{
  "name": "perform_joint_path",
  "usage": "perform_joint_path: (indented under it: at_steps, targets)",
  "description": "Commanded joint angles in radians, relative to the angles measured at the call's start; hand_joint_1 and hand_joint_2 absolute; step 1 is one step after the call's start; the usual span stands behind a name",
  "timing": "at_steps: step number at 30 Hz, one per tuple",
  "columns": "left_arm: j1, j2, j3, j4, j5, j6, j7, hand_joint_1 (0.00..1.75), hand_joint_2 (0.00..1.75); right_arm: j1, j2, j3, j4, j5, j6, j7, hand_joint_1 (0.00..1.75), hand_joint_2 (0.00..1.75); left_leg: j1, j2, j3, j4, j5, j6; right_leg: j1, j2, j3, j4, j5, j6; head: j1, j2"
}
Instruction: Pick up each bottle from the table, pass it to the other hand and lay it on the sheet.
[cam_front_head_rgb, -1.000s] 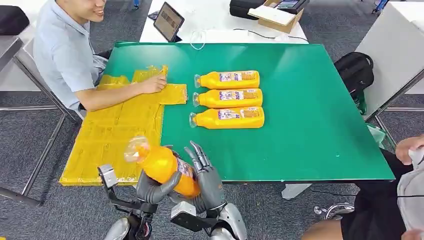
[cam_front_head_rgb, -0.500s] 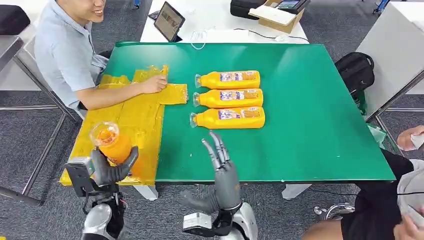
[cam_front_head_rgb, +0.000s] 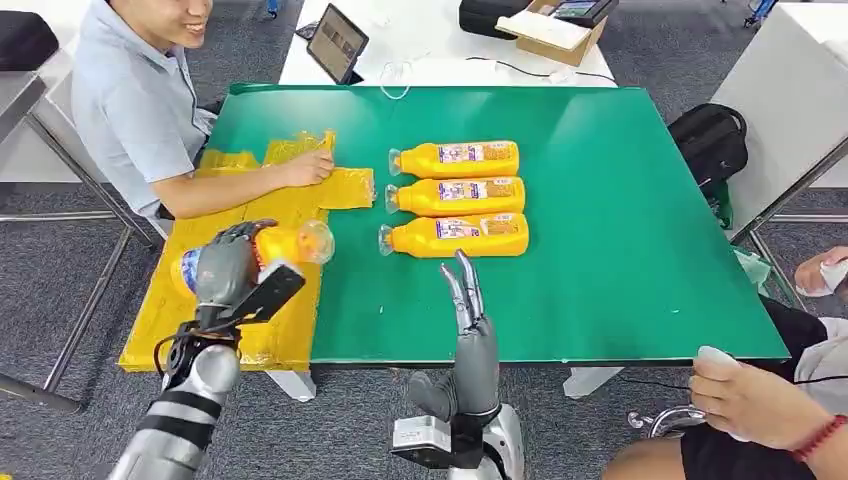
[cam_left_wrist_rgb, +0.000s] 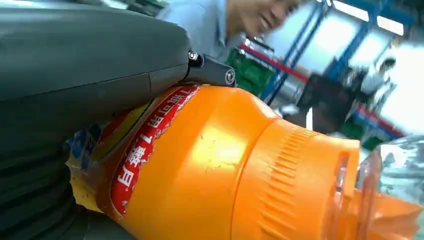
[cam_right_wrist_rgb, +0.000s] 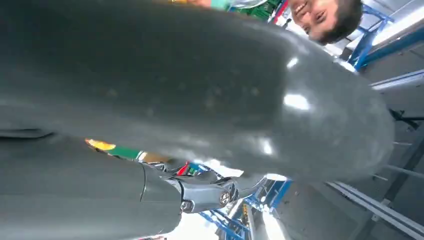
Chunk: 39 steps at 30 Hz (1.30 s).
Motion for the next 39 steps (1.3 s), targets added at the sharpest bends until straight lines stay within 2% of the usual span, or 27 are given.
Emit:
perform_joint_path:
  at_steps: [1,8,9,10,11,12,13,14,15,16,19,22,27,31,32,33,34,39]
  targets:
    - [-0.237,0.061,-0.123,0.426,-0.103,-0.133,0.032,1.75,1.75,-0.004,0.001,0.043,0.023,-0.043,-0.003,0.001,0.00,0.00,0.001,-0.001,0.004,0.000,-0.001,-0.001,0.001,-0.001,0.004,0.000,-0.002,-0.002,0.000,0.000]
    - [-0.267,0.047,-0.142,0.526,-0.097,-0.230,0.031,1.75,1.75,-0.003,-0.002,0.031,0.024,-0.078,-0.003,0.001,0.00,0.00,0.001,0.000,0.005,0.000,-0.002,-0.001,0.001,0.000,0.005,0.000,-0.002,-0.002,0.000,0.000]
    - [-0.269,0.044,-0.149,0.540,-0.101,-0.244,0.036,1.66,1.75,-0.006,-0.005,0.032,0.029,-0.082,-0.003,0.001,0.00,0.00,0.001,-0.001,0.004,0.000,-0.002,-0.001,0.001,-0.001,0.004,0.000,-0.002,-0.002,0.000,0.000]
    - [-0.273,0.043,-0.153,0.552,-0.103,-0.260,0.040,1.43,1.75,-0.008,-0.005,0.032,0.034,-0.085,-0.003,0.001,0.00,0.00,0.001,-0.001,0.004,0.000,-0.002,-0.001,0.001,-0.001,0.005,0.000,-0.002,-0.002,0.000,0.000]
    - [-0.273,0.043,-0.153,0.552,-0.103,-0.260,0.040,1.43,1.75,-0.008,-0.005,0.032,0.034,-0.085,-0.003,0.001,0.00,0.00,0.001,-0.001,0.004,0.000,-0.002,-0.001,0.001,-0.001,0.004,0.000,-0.002,-0.002,0.000,0.000]
    - [-0.282,0.039,-0.150,0.582,-0.089,-0.309,0.044,0.54,1.75,-0.016,-0.008,0.037,0.049,-0.091,-0.003,0.001,0.00,0.00,0.000,0.000,0.003,0.000,-0.001,-0.001,0.000,0.000,0.003,0.000,-0.001,-0.001,0.000,0.000]
    - [-0.290,0.040,-0.152,0.598,-0.085,-0.336,0.044,0.31,1.75,-0.023,-0.010,0.043,0.061,-0.099,-0.003,0.001,0.00,0.00,0.001,0.001,0.005,0.000,-0.002,-0.001,0.001,0.001,0.005,0.000,-0.002,-0.002,0.000,0.000]
    - [-0.290,0.040,-0.152,0.598,-0.085,-0.336,0.044,0.31,1.75,-0.023,-0.010,0.043,0.061,-0.099,-0.003,0.001,0.00,0.00,0.001,0.001,0.004,-0.001,-0.001,-0.001,0.001,0.001,0.004,-0.001,-0.001,-0.002,0.000,0.000]
    - [-0.293,0.042,-0.153,0.617,-0.083,-0.349,0.044,0.07,1.75,-0.032,-0.009,0.047,0.073,-0.103,-0.003,0.001,0.00,0.00,0.000,0.001,0.003,-0.001,-0.001,-0.001,0.001,0.001,0.003,-0.001,-0.001,-0.001,0.000,0.000]
    - [-0.298,0.040,-0.153,0.633,-0.079,-0.361,0.045,0.00,1.75,-0.037,-0.009,0.051,0.083,-0.106,-0.003,0.001,0.00,0.00,0.001,0.002,0.005,0.000,-0.002,-0.001,0.001,0.002,0.005,0.000,-0.002,-0.002,0.000,0.000]
    - [-0.297,0.025,-0.117,0.653,-0.026,-0.379,0.031,0.00,1.75,-0.044,-0.006,0.049,0.094,-0.106,-0.003,0.001,0.00,0.00,0.001,0.002,0.004,0.000,-0.002,-0.001,0.001,0.002,0.003,0.000,-0.001,-0.002,0.000,0.000]
    - [-0.265,-0.005,-0.001,0.616,0.153,-0.441,-0.059,0.00,1.75,-0.050,-0.010,0.052,0.106,-0.111,-0.003,0.001,0.00,0.00,0.000,0.002,0.005,-0.001,-0.002,-0.001,0.000,0.002,0.005,-0.001,-0.001,-0.002,0.000,0.000]
    - [-0.228,-0.028,0.059,0.557,0.270,-0.515,-0.091,0.00,1.75,-0.048,-0.010,0.044,0.113,-0.107,-0.003,0.001,0.00,0.00,0.000,0.001,0.006,-0.002,-0.001,-0.001,0.000,0.001,0.006,-0.002,-0.001,-0.002,0.000,0.000]
    - [-0.116,-0.042,0.035,0.304,0.433,-0.544,-0.154,0.00,1.75,-0.043,-0.012,0.038,0.109,-0.100,-0.003,0.001,0.00,0.00,0.000,0.002,0.007,-0.002,-0.002,-0.001,0.000,0.002,0.007,-0.002,-0.001,-0.002,0.000,0.000]
    - [-0.061,-0.070,0.040,0.157,0.523,-0.513,-0.182,0.00,1.75,-0.034,-0.010,0.025,0.099,-0.073,-0.003,0.001,0.00,0.00,-0.001,0.001,0.005,-0.002,-0.001,0.000,-0.001,0.001,0.006,-0.001,-0.001,-0.001,0.000,0.000]
    - [-0.050,-0.071,0.032,0.126,0.537,-0.511,-0.178,0.00,1.75,-0.032,-0.011,0.023,0.097,-0.065,-0.003,0.001,0.00,0.00,0.000,0.003,0.007,-0.001,-0.003,-0.001,0.000,0.003,0.007,-0.001,-0.002,-0.002,0.000,0.000]
    - [-0.007,-0.066,-0.006,-0.004,0.612,-0.514,-0.212,0.00,1.75,-0.032,-0.014,0.003,0.093,-0.006,-0.003,0.001,0.00,0.00,0.000,0.000,0.005,-0.001,-0.002,0.000,0.000,0.000,0.006,-0.001,-0.002,-0.001,0.000,0.000]
    - [0.021,-0.049,-0.024,-0.086,0.676,-0.540,-0.185,0.00,1.75,-0.049,-0.029,-0.013,0.101,0.003,-0.003,0.001,0.00,0.00,0.000,0.001,0.004,0.000,-0.003,-0.001,0.000,0.001,0.004,0.000,-0.002,-0.002,0.000,0.000]
